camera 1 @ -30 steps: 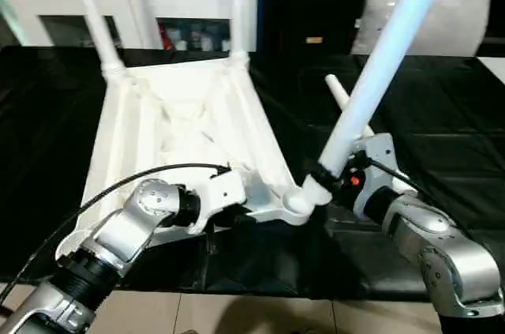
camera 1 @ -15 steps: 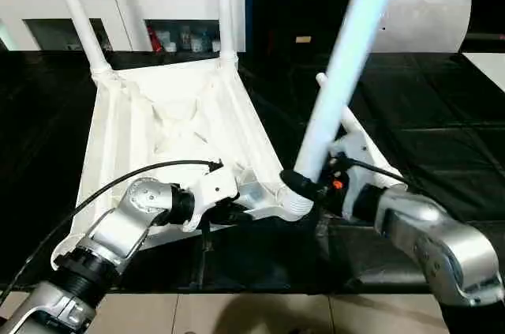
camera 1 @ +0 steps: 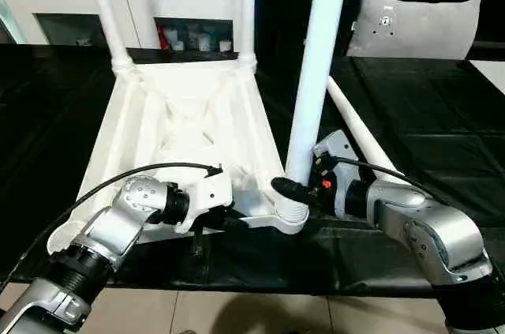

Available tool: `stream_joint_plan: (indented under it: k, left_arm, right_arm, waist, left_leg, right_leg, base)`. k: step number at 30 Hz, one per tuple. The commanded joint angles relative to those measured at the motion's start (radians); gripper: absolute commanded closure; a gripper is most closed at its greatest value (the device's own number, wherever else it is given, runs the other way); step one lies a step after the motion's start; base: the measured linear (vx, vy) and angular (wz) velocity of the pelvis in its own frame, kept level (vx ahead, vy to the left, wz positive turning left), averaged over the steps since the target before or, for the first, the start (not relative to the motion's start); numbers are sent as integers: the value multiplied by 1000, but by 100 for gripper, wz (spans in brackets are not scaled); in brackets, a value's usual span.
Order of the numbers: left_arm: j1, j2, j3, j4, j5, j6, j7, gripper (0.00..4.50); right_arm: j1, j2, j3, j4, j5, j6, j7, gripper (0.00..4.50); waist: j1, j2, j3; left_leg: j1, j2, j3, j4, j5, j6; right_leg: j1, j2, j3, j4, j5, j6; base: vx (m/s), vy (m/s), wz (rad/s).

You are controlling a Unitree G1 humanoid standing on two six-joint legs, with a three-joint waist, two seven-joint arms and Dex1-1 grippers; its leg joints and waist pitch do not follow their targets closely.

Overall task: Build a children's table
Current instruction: Insert table leg to table base

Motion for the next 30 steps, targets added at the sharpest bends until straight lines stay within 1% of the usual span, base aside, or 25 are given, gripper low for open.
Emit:
stream_joint_plan:
  k: [1,3,4,7,8,10,12,15,16,17,19,20,21,22,23,24,25,26,27,28,29,30]
  left_arm:
    - [-25,-15,-16,3,-2,-44,-31,450]
    - [-39,-21,-13,25,8,-57,-30,450]
    - [-45,-22,-13,33,14,-63,-27,450]
    - [-57,-31,-9,53,25,-77,-26,450]
    - [-60,-34,-8,57,26,-82,-28,450]
    - [-65,-39,-7,63,27,-88,-32,450]
    - [-71,-44,-8,69,28,-94,-37,450]
    - [-79,-51,-9,76,32,-97,-45,450]
    - [-80,-53,-9,78,35,-97,-44,450]
    - [-81,-56,-5,85,40,-95,-40,450]
    - [-82,-57,2,95,45,-91,-31,450]
    - [-83,-58,4,100,46,-87,-28,450]
    - [-82,-58,6,103,46,-82,-25,450]
    - [-82,-58,8,104,46,-79,-23,450]
    - [-81,-59,11,105,46,-75,-19,450]
    - [-81,-59,12,105,47,-71,-16,450]
    - [-81,-60,15,105,47,-65,-10,450]
    - [-85,-65,21,114,48,-54,4,450]
    - [-87,-67,23,117,49,-51,8,450]
    - [-88,-68,24,119,49,-49,10,450]
    - [-88,-68,25,119,49,-49,11,450]
    - [-90,-71,28,122,48,-47,15,450]
  right_arm:
    - [-9,-10,2,8,-5,20,9,259]
    - [-5,-18,10,2,0,28,22,259]
    - [-3,-18,10,0,5,31,26,259]
    - [3,-14,6,-4,17,39,26,259]
    - [5,-13,6,-3,18,40,28,259]
    - [7,-10,5,3,17,37,28,259]
    - [7,-7,2,13,15,31,27,259]
    - [13,22,-32,56,23,0,18,259]
    - [16,28,-42,64,28,-4,18,259]
    - [23,35,-59,70,38,-10,21,259]
    - [42,47,-86,75,59,-15,27,259]
    - [55,56,-104,79,75,-21,31,259]
    - [69,64,-121,83,89,-27,34,259]
    - [81,72,-133,88,100,-30,36,259]
    - [95,80,-147,94,112,-35,39,259]
    - [107,84,-155,99,118,-41,43,259]
    - [125,86,-155,107,114,-59,48,259]
    - [158,85,-146,116,96,-103,60,259]
    - [166,84,-143,117,90,-114,64,259]
    - [171,84,-141,117,88,-121,66,259]
    - [172,84,-141,117,87,-124,67,259]
    - [180,85,-137,114,78,-143,68,259]
  waist:
    - [-3,-11,-55]
    - [0,-13,-56]
    - [2,-9,-55]
    - [9,-11,-55]
    - [11,-8,-54]
    - [12,-11,-54]
    - [13,-11,-53]
    - [12,-11,-53]
    - [11,-10,-50]
    - [10,-10,-52]
    - [8,-8,-49]
    - [8,-6,-49]
    - [9,-7,-48]
    - [6,-7,-46]
    - [3,-7,-47]
    - [2,-1,-47]
    - [0,2,-45]
    - [-5,9,-42]
    - [-4,22,-40]
    - [-12,22,-36]
    - [-12,33,-25]
    - [15,42,-17]
  left_leg:
    - [26,12,-10,-74,-407,-10]
    - [27,12,-9,-73,-403,-10]
    - [28,12,-9,-73,-404,-11]
    - [27,13,-10,-74,-402,-13]
    - [30,13,-10,-73,-409,-16]
    - [31,13,-10,-73,-415,-16]
    - [31,11,-10,-72,-418,-16]
    - [33,10,-11,-71,-425,-16]
    - [33,10,-12,-70,-436,-15]
    - [35,9,-12,-69,-442,-16]
    - [36,8,-14,-69,-459,-17]
    - [42,7,-14,-66,-473,-17]
    - [46,7,-14,-65,-480,-16]
    - [45,4,-15,-63,-493,-13]
    - [43,4,-19,-66,-506,-13]
    - [43,9,-21,-70,-522,-11]
    - [48,11,-23,-70,-539,-11]
    - [55,19,-28,-75,-589,-16]
    - [60,24,-32,-80,-624,-20]
    - [62,35,-38,-94,-694,-26]
    - [40,58,-49,-138,-802,-44]
    - [-12,96,-39,-222,-909,-67]
  right_leg:
    - [14,-53,24,-104,-645,-40]
    - [14,-54,25,-104,-645,-41]
    - [13,-53,26,-105,-646,-42]
    - [15,-55,24,-105,-655,-39]
    - [13,-55,23,-107,-659,-37]
    - [12,-55,23,-108,-661,-37]
    - [12,-55,21,-110,-671,-34]
    - [10,-56,19,-113,-684,-31]
    - [8,-57,16,-117,-699,-29]
    - [9,-57,14,-120,-706,-24]
    - [8,-54,8,-124,-720,-16]
    - [3,-56,6,-130,-735,-10]
    - [0,-56,4,-133,-741,-8]
    - [2,-55,-3,-138,-751,-2]
    - [8,-55,-12,-139,-755,5]
    - [11,-57,-17,-141,-739,4]
    - [11,-60,-25,-144,-736,2]
    - [15,-59,-41,-149,-712,0]
    - [18,-57,-47,-149,-693,-2]
    - [31,-53,-60,-146,-634,-12]
    - [63,-41,-65,-99,-554,-25]
    - [111,-29,-34,44,-395,-64]
  base:
    - [0,0,0]
    - [0,0,0]
    - [0,0,0]
    - [0,0,0]
    - [0,0,0]
    - [0,0,0]
    - [0,0,0]
    - [0,0,0]
    - [0,0,0]
    - [0,0,0]
    - [0,0,0]
    - [0,0,0]
    - [0,0,0]
    - [0,0,0]
    - [0,0,0]
    - [0,0,0]
    - [0,0,0]
    - [0,0,0]
    - [0,0,0]
    - [0,0,0]
    - [0,0,0]
    - [0,0,0]
